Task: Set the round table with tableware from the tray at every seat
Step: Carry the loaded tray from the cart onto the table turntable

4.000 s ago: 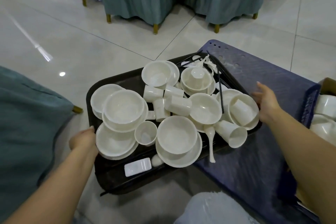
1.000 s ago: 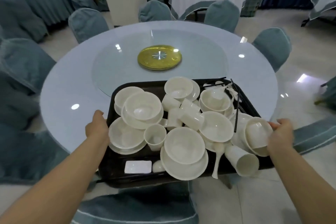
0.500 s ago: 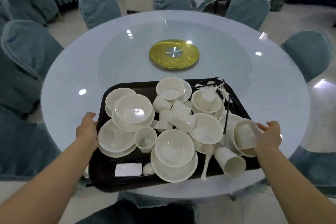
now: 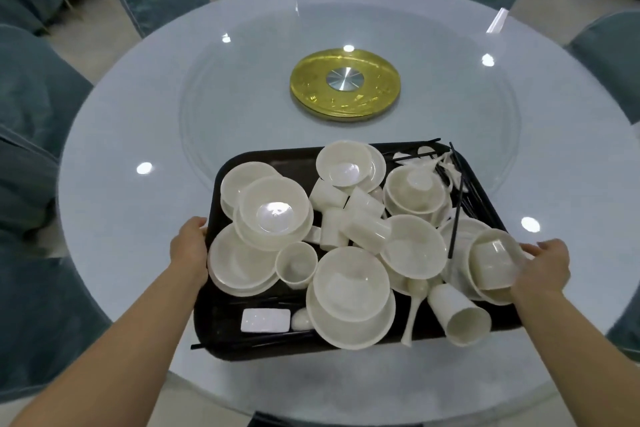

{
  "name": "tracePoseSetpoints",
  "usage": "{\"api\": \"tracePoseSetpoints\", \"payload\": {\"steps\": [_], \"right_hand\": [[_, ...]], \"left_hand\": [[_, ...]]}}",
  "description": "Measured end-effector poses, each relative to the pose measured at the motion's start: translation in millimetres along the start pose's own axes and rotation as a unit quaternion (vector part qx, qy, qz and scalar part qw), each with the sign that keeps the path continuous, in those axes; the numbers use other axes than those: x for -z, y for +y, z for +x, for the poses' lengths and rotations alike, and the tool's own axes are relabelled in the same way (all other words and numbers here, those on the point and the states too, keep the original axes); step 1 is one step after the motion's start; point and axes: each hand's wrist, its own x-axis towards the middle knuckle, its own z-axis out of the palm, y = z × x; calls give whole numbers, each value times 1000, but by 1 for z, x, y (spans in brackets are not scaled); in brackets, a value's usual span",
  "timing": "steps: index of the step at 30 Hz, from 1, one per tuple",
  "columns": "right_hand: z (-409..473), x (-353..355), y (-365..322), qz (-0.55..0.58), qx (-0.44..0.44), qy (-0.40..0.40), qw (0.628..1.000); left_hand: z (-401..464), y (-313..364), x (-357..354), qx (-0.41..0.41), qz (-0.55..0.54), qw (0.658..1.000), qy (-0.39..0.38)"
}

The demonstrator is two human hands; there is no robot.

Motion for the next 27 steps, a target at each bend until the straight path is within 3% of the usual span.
{"api": "tracePoseSetpoints", "payload": {"steps": [8,21,27], "right_hand": [[-10,-24,12,64,-16,-13,998],[-22,-4,15,14,-19,-106,994],[-23,17,31,-27,-54,-109,992]], "left_hand": [[43,11,-6,4,36,999,-24],[57,3,-1,-14,98,994,-52],[41,-23,29,40,121,991,-31]]}}
